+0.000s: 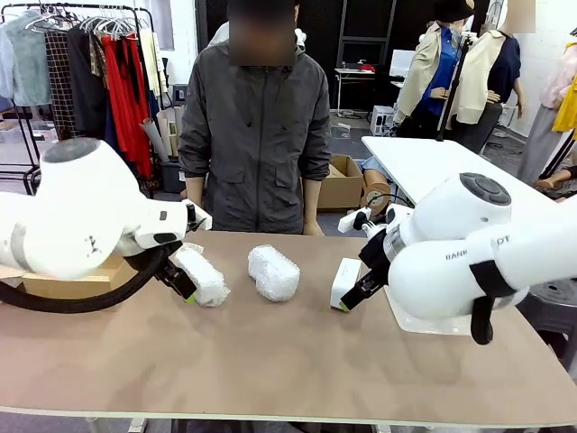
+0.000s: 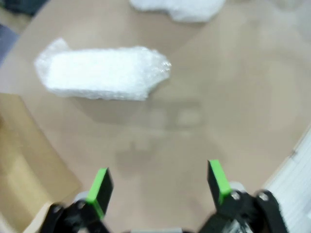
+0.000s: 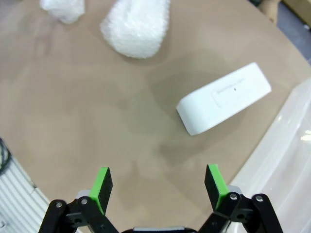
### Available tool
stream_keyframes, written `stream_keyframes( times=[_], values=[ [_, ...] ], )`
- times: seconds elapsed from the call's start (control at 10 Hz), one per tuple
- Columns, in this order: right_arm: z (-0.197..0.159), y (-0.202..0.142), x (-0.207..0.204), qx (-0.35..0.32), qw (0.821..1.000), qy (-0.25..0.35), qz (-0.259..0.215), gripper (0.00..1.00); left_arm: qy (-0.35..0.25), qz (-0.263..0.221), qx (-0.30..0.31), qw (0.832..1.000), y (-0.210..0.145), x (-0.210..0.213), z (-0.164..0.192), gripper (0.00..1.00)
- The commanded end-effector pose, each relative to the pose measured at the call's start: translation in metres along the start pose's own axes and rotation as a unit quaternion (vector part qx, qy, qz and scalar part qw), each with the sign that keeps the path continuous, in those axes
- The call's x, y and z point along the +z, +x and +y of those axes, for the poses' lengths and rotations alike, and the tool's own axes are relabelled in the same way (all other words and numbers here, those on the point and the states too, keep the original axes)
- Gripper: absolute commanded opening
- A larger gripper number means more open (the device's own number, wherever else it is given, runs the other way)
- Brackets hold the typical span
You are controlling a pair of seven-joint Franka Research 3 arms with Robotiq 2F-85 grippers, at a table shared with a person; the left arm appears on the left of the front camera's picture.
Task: Separate and place wrapped and unwrapped clocks.
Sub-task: Pick up the Digital clock indicated by the person.
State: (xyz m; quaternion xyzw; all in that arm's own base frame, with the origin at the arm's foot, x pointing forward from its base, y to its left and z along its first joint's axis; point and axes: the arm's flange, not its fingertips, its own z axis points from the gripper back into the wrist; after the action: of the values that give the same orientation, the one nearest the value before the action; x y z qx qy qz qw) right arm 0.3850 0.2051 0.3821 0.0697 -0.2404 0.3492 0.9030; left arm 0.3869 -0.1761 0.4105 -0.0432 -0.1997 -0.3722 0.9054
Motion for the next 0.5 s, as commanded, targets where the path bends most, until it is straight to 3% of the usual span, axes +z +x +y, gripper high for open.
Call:
stream_keyframes(
  times=[0.0,0.4],
  values=[
    [-0.025,0.015,0.021,0.019,0.998,0.066,0.007,1.00,-0.081,0.000,-0.040,0.996,-0.001,0.035,0.025,1.00],
    [-0.053,0.050,0.049,0.075,0.981,0.177,-0.031,1.00,-0.150,-0.123,-0.167,0.967,-0.005,0.071,0.076,1.00]
  ],
)
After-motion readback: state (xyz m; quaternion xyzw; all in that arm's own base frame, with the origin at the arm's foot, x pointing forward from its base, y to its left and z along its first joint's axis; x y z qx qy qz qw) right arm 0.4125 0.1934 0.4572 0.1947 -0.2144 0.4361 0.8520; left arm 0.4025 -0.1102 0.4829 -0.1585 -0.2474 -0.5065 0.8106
